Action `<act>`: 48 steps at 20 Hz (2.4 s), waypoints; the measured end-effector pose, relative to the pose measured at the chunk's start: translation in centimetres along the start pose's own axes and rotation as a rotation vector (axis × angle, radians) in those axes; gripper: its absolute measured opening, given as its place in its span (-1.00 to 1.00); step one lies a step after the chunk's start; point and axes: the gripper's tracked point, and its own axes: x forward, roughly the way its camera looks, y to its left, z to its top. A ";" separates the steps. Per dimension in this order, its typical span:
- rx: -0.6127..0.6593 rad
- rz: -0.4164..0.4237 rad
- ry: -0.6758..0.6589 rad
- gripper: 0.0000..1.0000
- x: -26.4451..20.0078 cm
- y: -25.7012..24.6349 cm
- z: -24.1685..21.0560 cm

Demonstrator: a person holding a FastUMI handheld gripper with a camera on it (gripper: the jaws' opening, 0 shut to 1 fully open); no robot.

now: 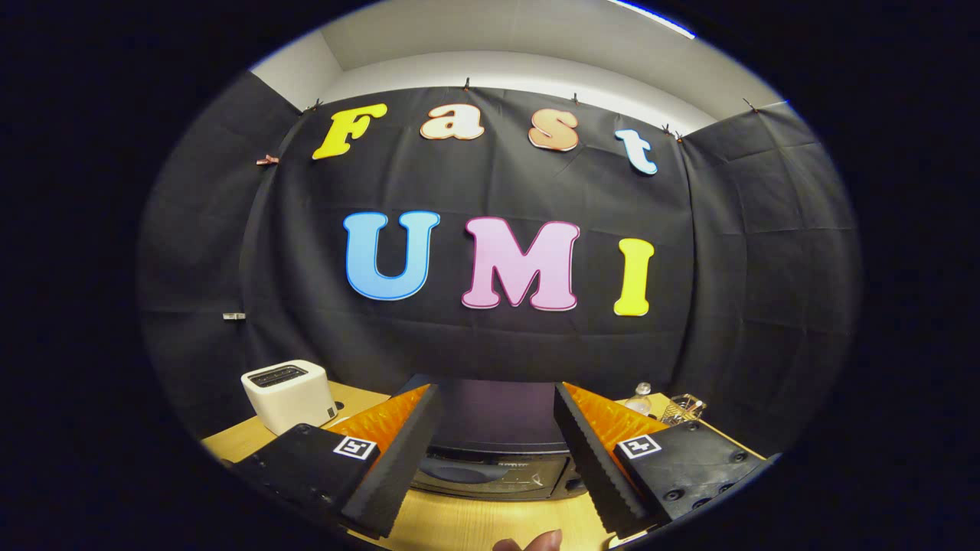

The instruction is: Open the toaster oven, put the food inside, and close the toaster oven door.

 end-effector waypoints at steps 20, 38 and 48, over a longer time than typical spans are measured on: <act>0.047 -0.055 0.250 0.96 4.3 3.2 -13.4; 0.037 -0.016 0.462 0.95 -6.4 4.1 -21.5; 0.039 -0.001 0.606 0.95 -9.0 3.7 -25.2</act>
